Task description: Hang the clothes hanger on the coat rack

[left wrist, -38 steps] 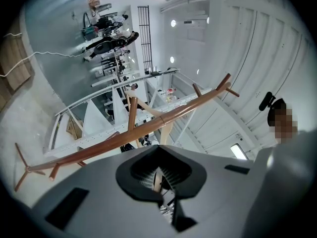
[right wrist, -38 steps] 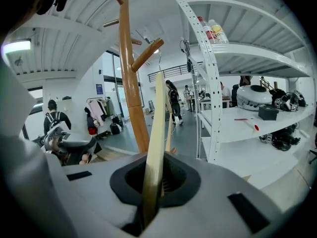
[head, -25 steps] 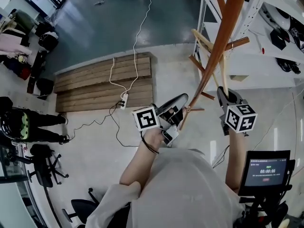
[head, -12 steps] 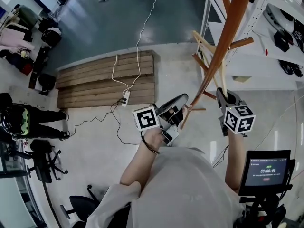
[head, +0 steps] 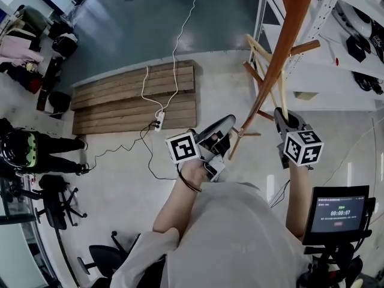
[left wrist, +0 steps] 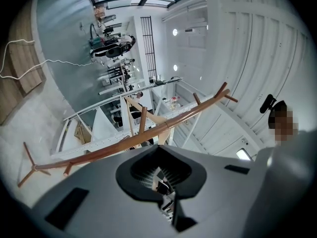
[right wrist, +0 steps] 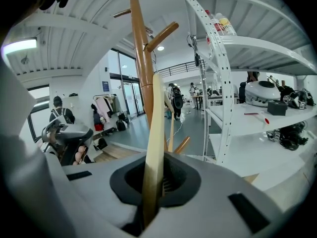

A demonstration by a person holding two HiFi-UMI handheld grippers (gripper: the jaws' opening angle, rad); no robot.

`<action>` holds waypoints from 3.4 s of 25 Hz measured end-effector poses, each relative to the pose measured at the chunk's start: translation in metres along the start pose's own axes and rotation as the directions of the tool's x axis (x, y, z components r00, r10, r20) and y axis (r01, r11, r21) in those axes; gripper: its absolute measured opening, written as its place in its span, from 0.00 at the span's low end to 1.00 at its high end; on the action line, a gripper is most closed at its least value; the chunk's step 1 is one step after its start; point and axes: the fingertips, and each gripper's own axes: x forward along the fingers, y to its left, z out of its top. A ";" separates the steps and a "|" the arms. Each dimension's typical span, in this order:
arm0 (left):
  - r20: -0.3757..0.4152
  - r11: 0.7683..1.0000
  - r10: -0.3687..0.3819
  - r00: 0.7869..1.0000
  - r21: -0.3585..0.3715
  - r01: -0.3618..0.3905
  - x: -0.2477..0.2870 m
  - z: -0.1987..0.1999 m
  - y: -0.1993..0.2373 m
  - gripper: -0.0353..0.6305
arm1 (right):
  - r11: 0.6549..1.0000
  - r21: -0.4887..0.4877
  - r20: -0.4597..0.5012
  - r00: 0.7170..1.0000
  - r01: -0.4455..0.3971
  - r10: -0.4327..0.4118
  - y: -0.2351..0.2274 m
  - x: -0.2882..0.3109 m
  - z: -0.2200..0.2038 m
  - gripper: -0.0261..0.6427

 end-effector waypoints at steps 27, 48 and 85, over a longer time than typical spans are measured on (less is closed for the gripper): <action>-0.014 0.998 -0.058 0.998 0.014 0.058 -0.022 -0.008 -0.022 0.06 | 1.000 -0.018 0.140 0.990 0.013 -0.010 0.020 -0.030 0.035 0.26; -0.078 0.988 -0.120 0.990 0.091 0.127 -0.026 -0.017 -0.043 0.06 | 0.994 -0.029 0.294 0.951 0.110 -0.096 0.029 -0.089 0.076 0.26; -0.775 0.901 -0.370 0.512 -0.164 0.402 0.076 -0.327 -0.134 0.06 | 0.705 0.625 0.406 0.632 0.336 -0.661 0.019 -0.385 -0.130 0.25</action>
